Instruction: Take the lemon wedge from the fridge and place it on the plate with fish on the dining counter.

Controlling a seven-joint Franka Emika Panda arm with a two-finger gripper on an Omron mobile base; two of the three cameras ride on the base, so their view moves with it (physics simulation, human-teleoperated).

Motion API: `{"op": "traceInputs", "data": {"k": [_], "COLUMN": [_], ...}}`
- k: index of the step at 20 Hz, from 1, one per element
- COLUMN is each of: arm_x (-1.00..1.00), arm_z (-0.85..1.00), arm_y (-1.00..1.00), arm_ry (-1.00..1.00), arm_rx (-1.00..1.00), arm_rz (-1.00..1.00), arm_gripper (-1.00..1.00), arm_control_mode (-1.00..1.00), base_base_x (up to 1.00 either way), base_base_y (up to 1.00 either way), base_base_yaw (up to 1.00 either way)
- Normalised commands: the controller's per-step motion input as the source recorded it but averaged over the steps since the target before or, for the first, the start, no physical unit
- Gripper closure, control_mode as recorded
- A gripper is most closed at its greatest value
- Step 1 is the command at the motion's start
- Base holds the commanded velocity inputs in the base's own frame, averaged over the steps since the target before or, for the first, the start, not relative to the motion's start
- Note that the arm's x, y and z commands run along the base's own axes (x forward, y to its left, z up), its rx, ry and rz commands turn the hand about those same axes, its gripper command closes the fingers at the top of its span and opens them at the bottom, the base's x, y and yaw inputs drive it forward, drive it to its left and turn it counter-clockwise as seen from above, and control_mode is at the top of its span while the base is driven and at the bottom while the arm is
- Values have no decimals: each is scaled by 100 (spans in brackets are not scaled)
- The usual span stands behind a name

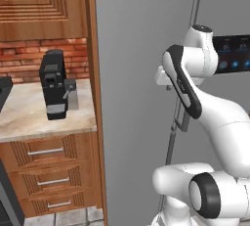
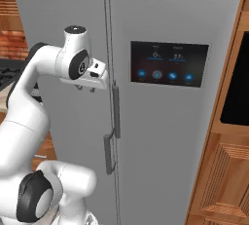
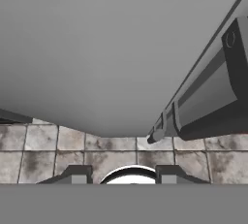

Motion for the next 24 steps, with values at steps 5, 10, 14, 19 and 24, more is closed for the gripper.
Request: {"op": "traceInputs", "data": {"k": [5,10,14,19,24], "arm_x": [-1,-2,0,-65,-100], "arm_z": [0,0,0,-4,-15], "arm_y": [-2,-2,-4,-19,-26], "arm_ry": [0,0,0,0,0], "arm_rx": [0,0,0,0,0], "arm_rz": [0,0,0,0,0], "arm_gripper": [-100,-100,-100,-100,-100], "arm_control_mode": [-100,-100,-100,-100,-100], "base_base_x": [0,0,0,0,0], "base_base_y": [0,0,0,0,0], "base_base_yaw": [0,0,0,0,0]}}
